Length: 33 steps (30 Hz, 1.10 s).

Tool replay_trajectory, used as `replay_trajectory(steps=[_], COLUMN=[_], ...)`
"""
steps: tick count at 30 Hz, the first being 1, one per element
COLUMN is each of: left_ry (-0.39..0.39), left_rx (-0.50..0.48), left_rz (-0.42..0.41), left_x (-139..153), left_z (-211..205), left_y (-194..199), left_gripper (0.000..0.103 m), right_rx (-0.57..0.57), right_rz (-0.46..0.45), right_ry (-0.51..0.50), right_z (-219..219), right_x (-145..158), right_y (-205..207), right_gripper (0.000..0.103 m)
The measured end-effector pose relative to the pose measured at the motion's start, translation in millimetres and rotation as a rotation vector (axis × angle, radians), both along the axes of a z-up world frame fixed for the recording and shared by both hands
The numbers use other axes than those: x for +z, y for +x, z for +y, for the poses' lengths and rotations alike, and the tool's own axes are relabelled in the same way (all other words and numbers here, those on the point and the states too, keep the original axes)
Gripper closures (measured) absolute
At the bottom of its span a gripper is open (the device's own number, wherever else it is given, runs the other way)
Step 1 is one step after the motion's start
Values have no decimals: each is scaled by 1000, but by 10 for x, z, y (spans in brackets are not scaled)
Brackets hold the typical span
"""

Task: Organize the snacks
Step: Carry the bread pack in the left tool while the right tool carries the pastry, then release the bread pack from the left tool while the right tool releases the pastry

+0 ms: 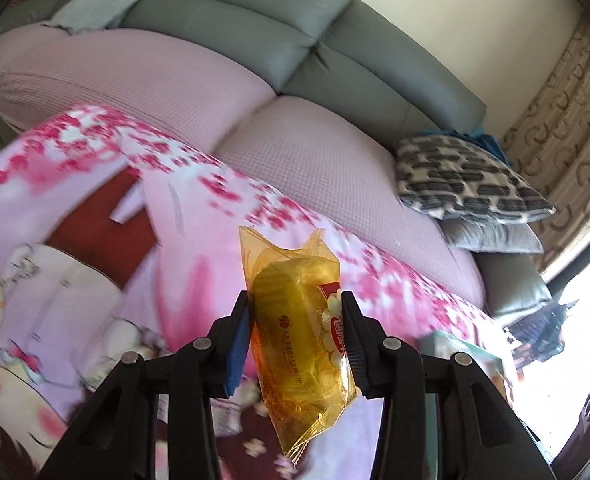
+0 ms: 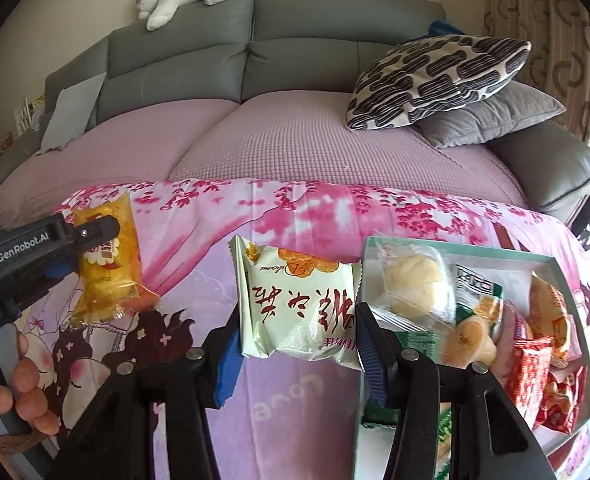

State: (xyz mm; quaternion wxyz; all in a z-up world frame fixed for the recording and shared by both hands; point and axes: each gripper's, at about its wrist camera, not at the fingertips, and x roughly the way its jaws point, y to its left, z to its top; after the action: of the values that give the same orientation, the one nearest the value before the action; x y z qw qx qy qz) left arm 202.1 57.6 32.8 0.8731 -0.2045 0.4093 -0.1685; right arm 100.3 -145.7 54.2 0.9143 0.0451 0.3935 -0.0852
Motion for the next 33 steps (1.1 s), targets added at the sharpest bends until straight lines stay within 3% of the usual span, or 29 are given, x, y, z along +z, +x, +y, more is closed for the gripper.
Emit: replay_trajectory(steps=[11, 20, 25, 33], left_ry=[4, 40, 67, 108], left_rx=[-138, -276, -356, -383], left_rz=[11, 48, 27, 36], left_x=[378, 277, 271, 160], left_z=[-913, -1665, -2071, -2385], left_y=[-518, -901, -1028, -1032], left_gripper=[59, 59, 59, 59], right_rx=[-170, -293, -344, -367], right_rz=[-5, 7, 24, 28], right_ry=[28, 62, 86, 113], right_z=[-737, -1362, -1620, -1863], right_x=[157, 93, -1, -136], right_y=[-705, -1120, -1237, -1268], right_gripper=[49, 49, 49, 48])
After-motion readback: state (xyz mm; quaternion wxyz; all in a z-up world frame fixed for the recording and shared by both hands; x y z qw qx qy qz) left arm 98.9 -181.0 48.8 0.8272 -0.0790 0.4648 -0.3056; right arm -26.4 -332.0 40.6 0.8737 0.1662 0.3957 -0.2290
